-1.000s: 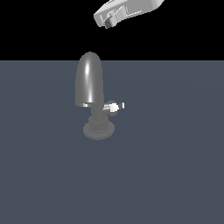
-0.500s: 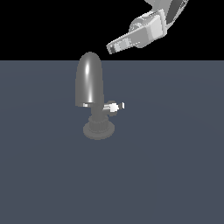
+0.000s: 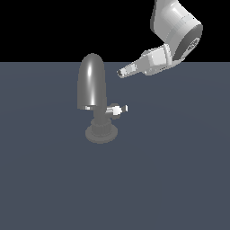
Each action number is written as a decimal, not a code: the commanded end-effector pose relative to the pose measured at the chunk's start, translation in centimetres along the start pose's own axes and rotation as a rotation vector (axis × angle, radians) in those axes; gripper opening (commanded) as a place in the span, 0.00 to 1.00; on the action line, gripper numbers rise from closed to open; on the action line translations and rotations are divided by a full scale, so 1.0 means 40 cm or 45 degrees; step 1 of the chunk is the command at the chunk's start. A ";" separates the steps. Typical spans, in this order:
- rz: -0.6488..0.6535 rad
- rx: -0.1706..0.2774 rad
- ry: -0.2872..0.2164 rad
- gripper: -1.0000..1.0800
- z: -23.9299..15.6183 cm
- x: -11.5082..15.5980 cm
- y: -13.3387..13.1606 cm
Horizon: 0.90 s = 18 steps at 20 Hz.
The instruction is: Turn on the faucet by rotating a designated handle.
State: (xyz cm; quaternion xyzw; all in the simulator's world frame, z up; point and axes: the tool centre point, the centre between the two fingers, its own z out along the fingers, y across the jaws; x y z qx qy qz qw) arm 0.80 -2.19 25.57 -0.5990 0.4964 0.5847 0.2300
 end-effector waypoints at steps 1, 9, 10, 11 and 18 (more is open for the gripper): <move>0.067 0.034 -0.079 0.00 0.001 0.040 -0.014; 0.248 0.128 -0.292 0.00 0.018 0.154 -0.040; 0.263 0.136 -0.310 0.00 0.021 0.164 -0.041; 0.276 0.143 -0.325 0.00 0.023 0.172 -0.042; 0.313 0.163 -0.370 0.00 0.032 0.195 -0.044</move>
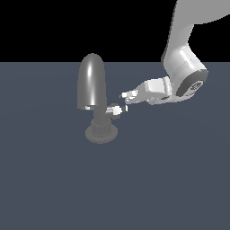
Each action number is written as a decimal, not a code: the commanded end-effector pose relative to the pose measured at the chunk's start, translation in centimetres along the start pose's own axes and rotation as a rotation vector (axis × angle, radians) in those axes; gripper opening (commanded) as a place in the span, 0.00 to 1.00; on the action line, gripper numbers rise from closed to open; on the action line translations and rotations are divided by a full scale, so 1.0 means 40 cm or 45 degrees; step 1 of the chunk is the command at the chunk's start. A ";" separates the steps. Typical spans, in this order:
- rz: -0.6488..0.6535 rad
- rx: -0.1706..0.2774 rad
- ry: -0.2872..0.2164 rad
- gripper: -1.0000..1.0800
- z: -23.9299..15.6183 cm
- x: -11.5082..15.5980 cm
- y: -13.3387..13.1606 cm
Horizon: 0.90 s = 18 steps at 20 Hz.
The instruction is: Turn on the faucet by rotating a designated handle.
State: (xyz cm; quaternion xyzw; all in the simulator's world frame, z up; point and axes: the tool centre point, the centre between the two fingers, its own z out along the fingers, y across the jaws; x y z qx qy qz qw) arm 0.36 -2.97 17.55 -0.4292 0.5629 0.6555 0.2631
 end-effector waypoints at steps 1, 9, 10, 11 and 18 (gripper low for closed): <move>0.002 0.002 -0.004 0.00 0.001 0.001 -0.001; 0.002 0.002 -0.004 0.00 0.001 0.056 0.016; 0.002 0.002 -0.004 0.00 0.001 0.067 0.019; 0.002 0.002 -0.004 0.00 0.001 0.079 0.023; -0.041 0.005 0.008 0.00 0.001 0.082 0.036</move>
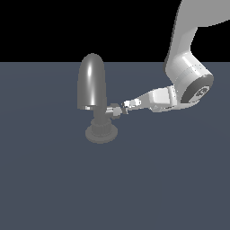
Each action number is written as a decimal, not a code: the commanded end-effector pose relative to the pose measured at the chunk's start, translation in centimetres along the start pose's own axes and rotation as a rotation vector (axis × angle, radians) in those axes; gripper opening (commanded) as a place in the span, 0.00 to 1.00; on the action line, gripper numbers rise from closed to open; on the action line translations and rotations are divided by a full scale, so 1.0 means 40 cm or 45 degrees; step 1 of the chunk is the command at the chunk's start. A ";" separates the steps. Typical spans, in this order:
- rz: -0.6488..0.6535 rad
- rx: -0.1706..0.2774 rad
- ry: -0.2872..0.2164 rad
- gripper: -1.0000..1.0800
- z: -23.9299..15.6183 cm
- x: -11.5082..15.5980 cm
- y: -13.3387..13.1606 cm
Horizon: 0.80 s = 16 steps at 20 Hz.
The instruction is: Turn on the faucet by rotating a designated handle.
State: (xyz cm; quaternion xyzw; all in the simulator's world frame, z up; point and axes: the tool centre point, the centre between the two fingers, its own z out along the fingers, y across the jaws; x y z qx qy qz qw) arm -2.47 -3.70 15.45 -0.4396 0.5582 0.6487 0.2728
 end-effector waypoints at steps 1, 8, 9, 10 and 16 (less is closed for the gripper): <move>0.003 -0.001 -0.001 0.00 0.000 0.016 -0.005; 0.028 -0.003 -0.008 0.00 0.001 0.126 -0.041; 0.032 -0.003 -0.009 0.00 0.002 0.141 -0.045; 0.035 -0.003 -0.010 0.00 0.002 0.157 -0.050; -0.041 -0.015 0.004 0.00 0.000 0.083 -0.063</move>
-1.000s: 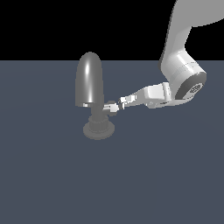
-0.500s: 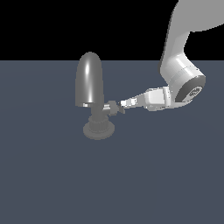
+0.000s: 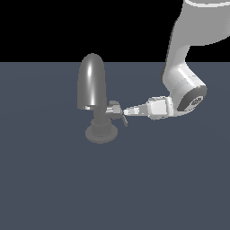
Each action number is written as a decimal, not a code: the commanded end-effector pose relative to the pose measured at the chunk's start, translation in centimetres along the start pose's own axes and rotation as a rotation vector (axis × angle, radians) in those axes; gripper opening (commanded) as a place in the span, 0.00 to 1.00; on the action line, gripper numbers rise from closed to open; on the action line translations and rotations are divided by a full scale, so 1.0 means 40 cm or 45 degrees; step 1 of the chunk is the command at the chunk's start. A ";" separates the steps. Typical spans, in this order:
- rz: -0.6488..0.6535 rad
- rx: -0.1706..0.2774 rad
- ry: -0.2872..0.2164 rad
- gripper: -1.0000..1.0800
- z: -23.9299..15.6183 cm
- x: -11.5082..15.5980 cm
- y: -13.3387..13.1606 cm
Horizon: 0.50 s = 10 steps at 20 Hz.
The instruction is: Turn on the faucet by rotating a designated handle.
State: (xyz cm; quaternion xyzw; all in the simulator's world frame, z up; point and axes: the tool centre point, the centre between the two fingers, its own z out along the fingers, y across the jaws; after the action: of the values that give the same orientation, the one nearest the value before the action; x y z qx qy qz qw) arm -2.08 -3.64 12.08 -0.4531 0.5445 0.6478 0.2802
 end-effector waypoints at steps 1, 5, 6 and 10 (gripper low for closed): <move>0.011 0.008 0.000 0.00 0.000 0.022 -0.020; 0.027 0.011 -0.003 0.00 0.000 0.052 -0.047; 0.031 0.011 -0.004 0.00 0.001 0.059 -0.053; 0.047 0.013 -0.007 0.00 0.001 0.088 -0.078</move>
State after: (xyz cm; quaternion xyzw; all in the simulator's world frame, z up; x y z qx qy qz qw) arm -1.20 -3.87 10.08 -0.4468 0.5441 0.6543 0.2760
